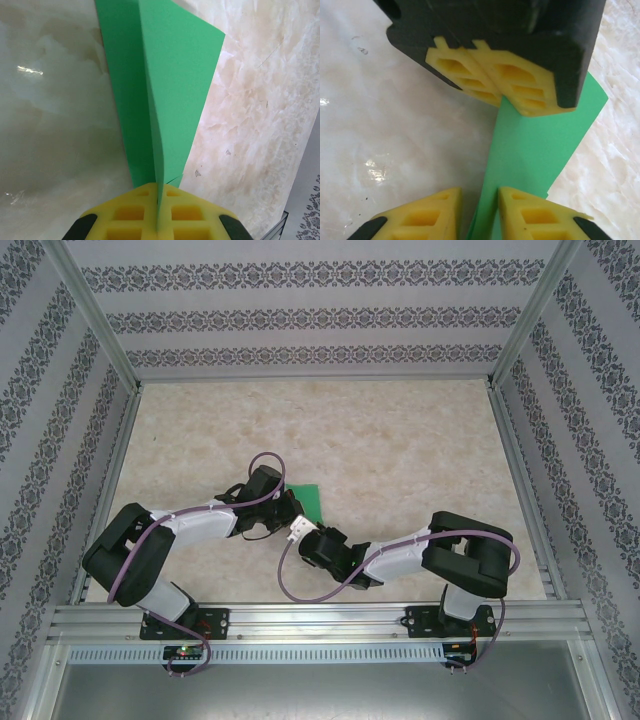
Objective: Fold a paper plane with a square sheet of paper (pick it up from the middle)
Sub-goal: Fold the wing for the fifth time at the center of the table.
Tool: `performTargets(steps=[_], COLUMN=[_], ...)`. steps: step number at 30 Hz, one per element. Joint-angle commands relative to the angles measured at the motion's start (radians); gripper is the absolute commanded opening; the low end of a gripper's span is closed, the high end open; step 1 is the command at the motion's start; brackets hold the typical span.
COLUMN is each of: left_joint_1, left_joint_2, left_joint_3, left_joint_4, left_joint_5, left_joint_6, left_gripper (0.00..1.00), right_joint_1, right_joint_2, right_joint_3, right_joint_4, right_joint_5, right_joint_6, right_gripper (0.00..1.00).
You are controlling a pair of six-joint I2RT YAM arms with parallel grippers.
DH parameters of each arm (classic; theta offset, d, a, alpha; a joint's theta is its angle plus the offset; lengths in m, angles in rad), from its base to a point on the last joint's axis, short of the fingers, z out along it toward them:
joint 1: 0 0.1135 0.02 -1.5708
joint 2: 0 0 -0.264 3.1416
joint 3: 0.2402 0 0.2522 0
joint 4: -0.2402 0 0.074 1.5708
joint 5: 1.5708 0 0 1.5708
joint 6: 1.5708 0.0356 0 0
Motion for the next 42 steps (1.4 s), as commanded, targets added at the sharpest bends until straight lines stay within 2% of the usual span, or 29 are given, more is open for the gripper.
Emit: performTargets(steps=[1, 13, 25, 28, 31, 38, 42], left_joint_1=[0.002, 0.000, -0.002, -0.002, -0.002, -0.004, -0.003], left_joint_2=[0.003, 0.016, 0.014, 0.008, 0.009, 0.007, 0.003], left_joint_3=[0.022, 0.026, 0.031, 0.034, 0.035, 0.034, 0.033], left_joint_4=[-0.018, -0.025, -0.038, -0.044, -0.047, -0.048, -0.051], left_joint_5=[-0.005, -0.004, -0.009, -0.012, -0.011, -0.011, -0.012], left_joint_6=[-0.015, -0.013, -0.007, -0.007, -0.007, -0.008, -0.007], left_gripper=[0.02, 0.02, 0.03, 0.03, 0.03, 0.03, 0.03], right_joint_1=[0.013, 0.021, 0.023, 0.023, 0.026, 0.024, 0.025], right_joint_2=[0.009, -0.008, -0.010, -0.008, -0.025, -0.009, 0.002], right_joint_3=[0.008, 0.009, -0.012, -0.002, 0.001, -0.004, -0.005], right_joint_4=[0.039, 0.068, 0.074, 0.076, 0.094, 0.109, 0.098], right_joint_5=[0.044, 0.050, 0.067, 0.064, 0.043, 0.068, 0.074], right_joint_6=[-0.012, -0.004, 0.028, 0.028, 0.024, 0.009, 0.031], right_gripper=[0.24, 0.32, 0.21, 0.29, 0.30, 0.26, 0.18])
